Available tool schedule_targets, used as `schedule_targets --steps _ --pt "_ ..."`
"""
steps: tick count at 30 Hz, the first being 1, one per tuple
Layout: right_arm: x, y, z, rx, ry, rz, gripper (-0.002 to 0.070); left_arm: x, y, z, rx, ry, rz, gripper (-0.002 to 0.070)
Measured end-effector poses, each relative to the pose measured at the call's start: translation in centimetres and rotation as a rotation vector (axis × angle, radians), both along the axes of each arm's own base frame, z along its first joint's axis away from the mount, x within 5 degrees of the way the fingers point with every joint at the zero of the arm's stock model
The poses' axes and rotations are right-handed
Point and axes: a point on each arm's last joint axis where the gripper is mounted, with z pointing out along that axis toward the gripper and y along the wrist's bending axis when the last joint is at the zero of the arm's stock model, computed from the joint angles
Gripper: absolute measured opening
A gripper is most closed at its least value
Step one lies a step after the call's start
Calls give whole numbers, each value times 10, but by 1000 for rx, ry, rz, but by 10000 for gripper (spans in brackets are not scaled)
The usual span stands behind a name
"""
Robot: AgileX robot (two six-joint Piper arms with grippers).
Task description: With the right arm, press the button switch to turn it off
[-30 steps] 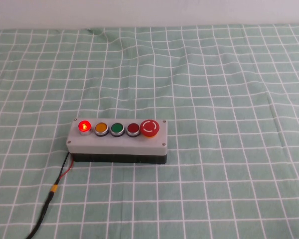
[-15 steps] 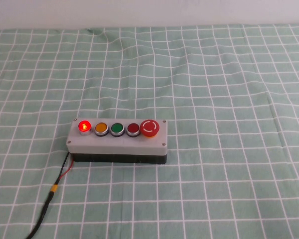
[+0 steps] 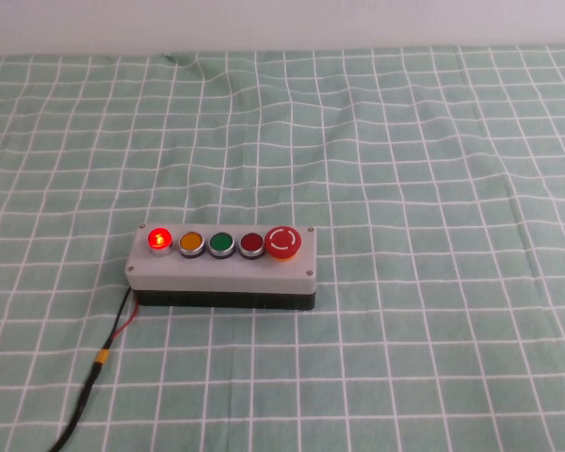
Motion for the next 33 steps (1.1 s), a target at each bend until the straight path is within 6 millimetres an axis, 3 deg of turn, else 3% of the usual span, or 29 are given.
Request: schedule_targets --steps 10,17,21,23,28,33 --pt "-21 -7 40 55 -445 -51 -16 0 0 0 0 0 0 -3" --pt "-47 -8 109 64 -513 -26 -16 0 0 0 0 0 0 -3" --pt "-68 -8 148 54 -473 0 -16 0 0 0 0 0 0 -3" --pt "-68 -6 160 40 -395 14 -16 0 0 0 0 0 0 -3" --pt "-43 1 173 17 -48 71 -16 0 0 0 0 0 0 -3" --pt "-7 8 162 -5 230 100 -16 0 0 0 0 0 0 -3"
